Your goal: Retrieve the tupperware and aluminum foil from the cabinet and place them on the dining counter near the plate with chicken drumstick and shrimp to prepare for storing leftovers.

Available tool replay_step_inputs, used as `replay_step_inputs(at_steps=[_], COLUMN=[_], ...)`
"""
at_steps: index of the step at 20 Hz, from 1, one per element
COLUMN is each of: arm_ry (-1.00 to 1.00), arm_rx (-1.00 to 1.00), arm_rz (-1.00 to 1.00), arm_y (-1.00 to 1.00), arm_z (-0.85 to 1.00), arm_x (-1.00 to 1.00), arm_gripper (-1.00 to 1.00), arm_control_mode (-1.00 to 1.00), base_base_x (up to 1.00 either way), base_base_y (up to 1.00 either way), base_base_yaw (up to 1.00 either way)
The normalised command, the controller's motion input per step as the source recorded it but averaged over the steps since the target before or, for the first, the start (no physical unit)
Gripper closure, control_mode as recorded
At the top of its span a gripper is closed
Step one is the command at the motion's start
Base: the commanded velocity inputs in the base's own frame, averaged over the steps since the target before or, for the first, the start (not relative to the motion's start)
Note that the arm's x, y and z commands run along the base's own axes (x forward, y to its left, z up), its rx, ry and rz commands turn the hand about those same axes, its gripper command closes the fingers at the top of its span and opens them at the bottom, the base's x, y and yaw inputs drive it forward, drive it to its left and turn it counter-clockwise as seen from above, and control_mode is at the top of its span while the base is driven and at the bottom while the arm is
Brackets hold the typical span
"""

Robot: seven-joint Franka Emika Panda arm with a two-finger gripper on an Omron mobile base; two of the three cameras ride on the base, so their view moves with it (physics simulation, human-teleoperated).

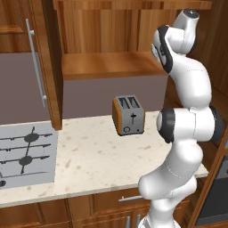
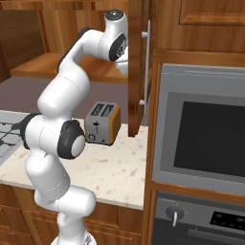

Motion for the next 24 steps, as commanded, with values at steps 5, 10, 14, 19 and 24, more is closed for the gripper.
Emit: replay_step_inputs(at_steps=[5,10,14,19,24], arm_ry=[0.19,0.10,0.00,0.00,0.00], arm_rx=[0.08,0.01,0.00,0.00,0.00], arm_rz=[0.00,0.00,0.00,0.00,0.00], arm_y=[-0.29,-0.13,-0.01,0.00,0.00], arm_z=[-0.43,-0.49,-0.07,-0.02,-0.01], arm_x=[0.05,0.00,0.06,-0.09,-0.47], arm_gripper=[1.00,1.00,1.00,1.00,1.00], arm_control_mode=[-1.00,-1.00,-1.00,-1.00,-1.00], base_base_x=[0.00,0.00,0.00,0.00,0.00], base_base_y=[0.00,0.00,0.00,0.00,0.00], base_base_yaw=[0.00,0.00,0.00,0.00,0.00])
